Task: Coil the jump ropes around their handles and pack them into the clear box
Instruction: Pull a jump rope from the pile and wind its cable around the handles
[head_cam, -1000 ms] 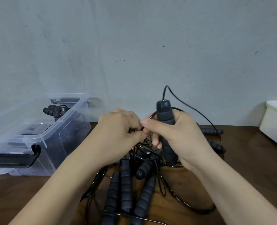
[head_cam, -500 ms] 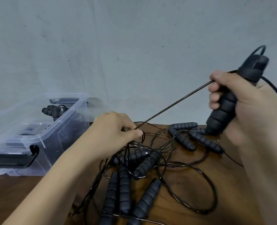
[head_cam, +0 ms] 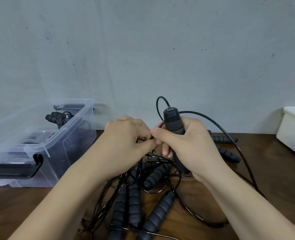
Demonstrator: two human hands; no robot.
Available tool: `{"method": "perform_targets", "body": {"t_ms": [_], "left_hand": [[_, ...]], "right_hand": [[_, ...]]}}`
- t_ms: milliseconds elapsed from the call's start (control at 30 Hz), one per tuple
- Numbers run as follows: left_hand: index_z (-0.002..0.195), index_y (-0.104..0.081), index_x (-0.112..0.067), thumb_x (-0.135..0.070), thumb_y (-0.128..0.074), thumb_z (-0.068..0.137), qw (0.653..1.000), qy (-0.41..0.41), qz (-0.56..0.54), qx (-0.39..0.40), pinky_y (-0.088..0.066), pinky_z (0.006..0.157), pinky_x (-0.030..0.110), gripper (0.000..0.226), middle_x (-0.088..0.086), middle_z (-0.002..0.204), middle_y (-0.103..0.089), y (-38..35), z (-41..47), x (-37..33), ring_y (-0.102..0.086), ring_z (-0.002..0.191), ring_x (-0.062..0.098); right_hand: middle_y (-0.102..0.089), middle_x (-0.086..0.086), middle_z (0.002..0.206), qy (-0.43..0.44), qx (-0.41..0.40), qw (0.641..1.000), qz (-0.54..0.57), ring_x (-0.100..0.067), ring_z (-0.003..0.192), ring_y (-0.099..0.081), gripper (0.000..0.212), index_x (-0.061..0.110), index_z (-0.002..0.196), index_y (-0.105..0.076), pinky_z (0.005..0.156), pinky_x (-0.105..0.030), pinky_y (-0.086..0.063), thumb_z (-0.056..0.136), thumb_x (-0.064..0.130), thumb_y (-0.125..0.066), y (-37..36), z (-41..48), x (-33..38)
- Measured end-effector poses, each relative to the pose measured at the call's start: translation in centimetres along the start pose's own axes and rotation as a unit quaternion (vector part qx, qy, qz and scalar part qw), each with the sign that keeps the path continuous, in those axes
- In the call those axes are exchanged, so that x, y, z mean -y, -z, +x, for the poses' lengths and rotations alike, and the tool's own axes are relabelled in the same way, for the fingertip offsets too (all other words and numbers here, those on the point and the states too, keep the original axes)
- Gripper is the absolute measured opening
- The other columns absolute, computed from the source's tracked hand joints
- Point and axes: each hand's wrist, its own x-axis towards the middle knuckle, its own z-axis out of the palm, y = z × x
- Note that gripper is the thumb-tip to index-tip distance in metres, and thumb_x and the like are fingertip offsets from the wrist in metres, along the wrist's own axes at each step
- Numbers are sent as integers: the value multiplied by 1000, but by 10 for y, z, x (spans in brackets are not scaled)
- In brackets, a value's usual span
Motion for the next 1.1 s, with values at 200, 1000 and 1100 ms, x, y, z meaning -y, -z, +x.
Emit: {"method": "perform_targets", "body": {"t_ms": [200, 1000, 1100], "left_hand": [[85, -78, -42, -55, -69, 95, 999, 24, -27, 19, -46, 101, 47, 20, -28, 104, -68, 2, 0, -1, -56, 112, 1], [76, -70, -37, -55, -64, 88, 999, -15, -36, -21, -48, 89, 42, 23, -23, 92, -67, 3, -2, -3, -57, 99, 4], [77, -71, -37, -54, -66, 88, 999, -12, -36, -15, -46, 84, 39, 21, -22, 91, -66, 2, -2, -5, -56, 94, 4]], "right_hand": [[-73, -8, 69, 17, -55, 996, 67, -15, 52, -60, 12, 6, 85, -71, 49, -26, -47, 92, 10, -80, 22, 5, 17], [-76, -7, 70, 24, -34, 999, -10, -14, 55, -63, 9, 14, 87, -75, 53, -29, -51, 94, 10, -79, 3, -3, 8], [-77, -3, 69, 40, -36, 997, -63, -12, 57, -67, 11, 17, 84, -75, 57, -26, -51, 93, 13, -80, 4, -4, 12]]}}
